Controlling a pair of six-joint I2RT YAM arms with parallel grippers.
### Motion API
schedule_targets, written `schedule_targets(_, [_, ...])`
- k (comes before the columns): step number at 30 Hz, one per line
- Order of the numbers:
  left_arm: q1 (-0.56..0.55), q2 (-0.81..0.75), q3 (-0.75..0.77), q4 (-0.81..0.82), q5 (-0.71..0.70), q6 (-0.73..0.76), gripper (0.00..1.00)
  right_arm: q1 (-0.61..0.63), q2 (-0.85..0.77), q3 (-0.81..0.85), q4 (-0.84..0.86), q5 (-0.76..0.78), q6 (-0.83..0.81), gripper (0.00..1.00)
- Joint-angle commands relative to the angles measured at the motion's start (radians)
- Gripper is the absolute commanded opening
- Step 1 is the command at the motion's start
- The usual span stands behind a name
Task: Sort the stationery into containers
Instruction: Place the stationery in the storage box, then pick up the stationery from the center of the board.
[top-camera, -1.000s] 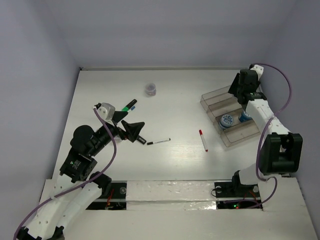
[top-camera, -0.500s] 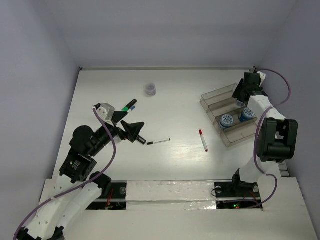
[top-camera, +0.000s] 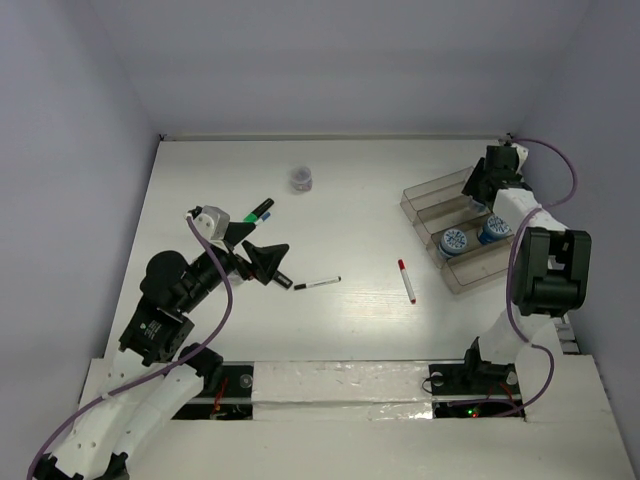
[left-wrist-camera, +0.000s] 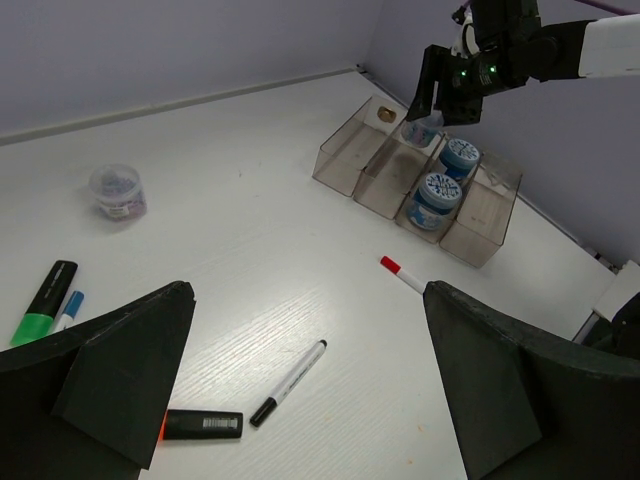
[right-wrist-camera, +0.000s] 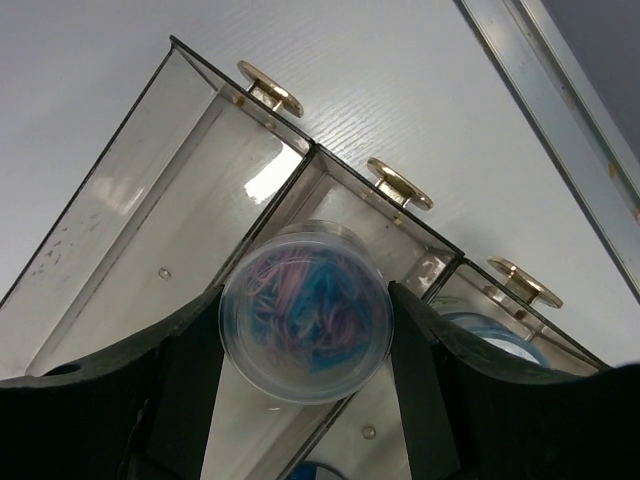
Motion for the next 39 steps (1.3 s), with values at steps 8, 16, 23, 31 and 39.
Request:
schedule_targets(8, [-0.004, 0.015, 0.017, 0.048, 0.004, 0.005, 0.99, 0.070, -0.100, -0.007, 0.107, -0.156, 0.003, 1.00])
schedule_targets(16, [0.040, 0.035, 0.026, 0.007, -0.177, -0.040, 0.99, 0.456, -0.247, -0.114, 0.210, -0.378, -0.044, 1.00])
schedule_targets(23, [0.126, 0.041, 0.072, -0.115, -0.657, -0.217, 0.99, 0.889, -0.097, -0.029, 0.246, -0.530, -0.146, 1.00])
schedule_targets(31, [0.175, -0.047, 0.112, -0.211, -0.967, -0.310, 0.99, 1.125, 0.225, 0.278, 0.176, -0.518, -0.235, 1.00])
schedule_targets(39, [0.176, -0.071, 0.103, -0.213, -0.983, -0.308, 0.99, 1.170, 0.530, 0.654, -0.014, -0.420, -0.261, 1.00])
